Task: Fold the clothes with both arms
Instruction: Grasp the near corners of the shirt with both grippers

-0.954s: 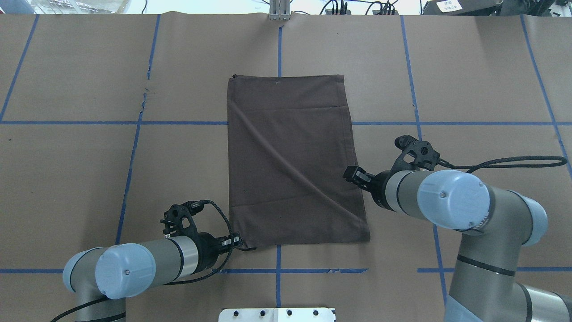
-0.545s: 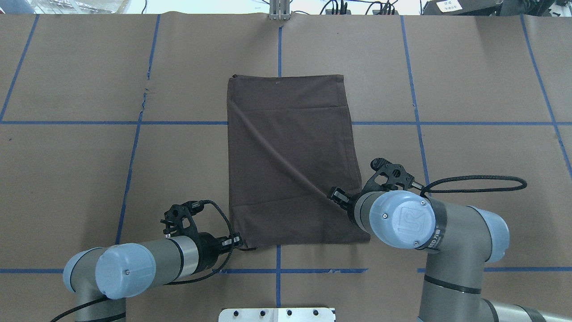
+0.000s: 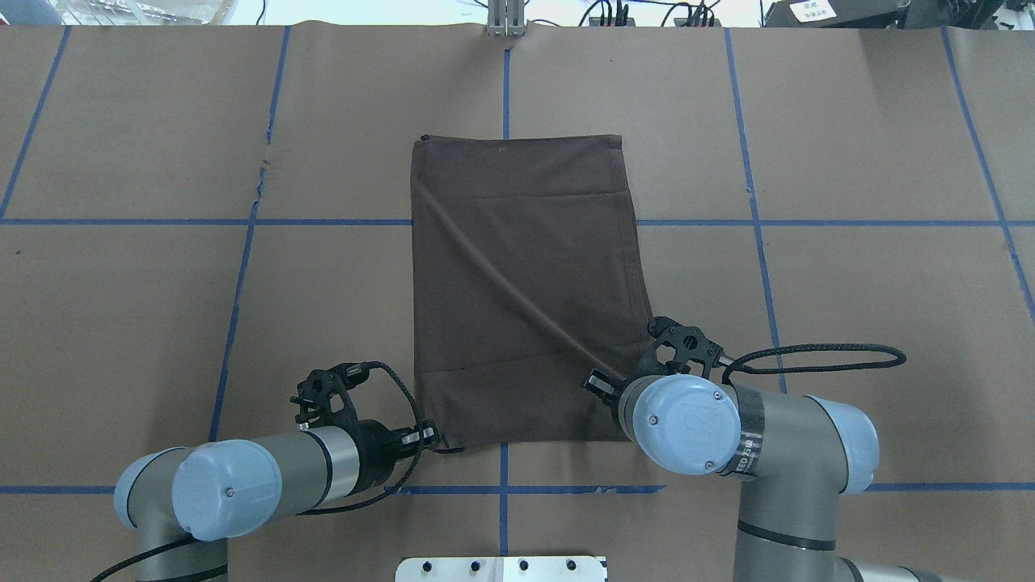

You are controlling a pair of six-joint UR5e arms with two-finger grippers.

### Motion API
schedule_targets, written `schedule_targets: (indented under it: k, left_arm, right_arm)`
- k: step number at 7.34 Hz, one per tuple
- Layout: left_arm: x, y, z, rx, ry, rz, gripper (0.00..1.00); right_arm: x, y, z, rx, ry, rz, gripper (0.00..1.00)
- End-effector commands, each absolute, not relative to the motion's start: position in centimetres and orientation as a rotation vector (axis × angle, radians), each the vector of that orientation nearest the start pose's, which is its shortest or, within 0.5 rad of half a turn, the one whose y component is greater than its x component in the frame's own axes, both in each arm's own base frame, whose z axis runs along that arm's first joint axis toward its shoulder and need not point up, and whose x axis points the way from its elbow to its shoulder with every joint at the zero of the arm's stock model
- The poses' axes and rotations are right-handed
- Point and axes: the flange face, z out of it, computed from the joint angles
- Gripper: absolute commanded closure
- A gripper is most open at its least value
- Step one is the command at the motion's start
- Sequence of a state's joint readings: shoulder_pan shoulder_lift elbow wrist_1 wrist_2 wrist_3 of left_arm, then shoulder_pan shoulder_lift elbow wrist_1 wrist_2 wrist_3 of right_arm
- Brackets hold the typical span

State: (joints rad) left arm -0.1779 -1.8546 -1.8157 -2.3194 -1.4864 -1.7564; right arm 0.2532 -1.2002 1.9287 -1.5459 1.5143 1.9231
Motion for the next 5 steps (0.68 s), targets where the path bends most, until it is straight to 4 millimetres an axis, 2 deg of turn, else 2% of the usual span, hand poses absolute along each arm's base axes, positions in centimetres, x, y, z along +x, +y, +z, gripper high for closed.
schedule_targets:
  k: [1, 5]
  left_arm:
    - [54.7, -24.2, 30.7, 0.068, 1.284, -0.366, 1.0]
    - [54.7, -24.3, 30.7, 0.069, 1.283, -0.367, 1.0]
  right_arm:
    - [-55.4, -28.5, 30.3, 0.024, -0.75, 0.612, 0.18]
    - [-56.0, -27.4, 30.8, 0.033, -0.722, 0.602, 0.2]
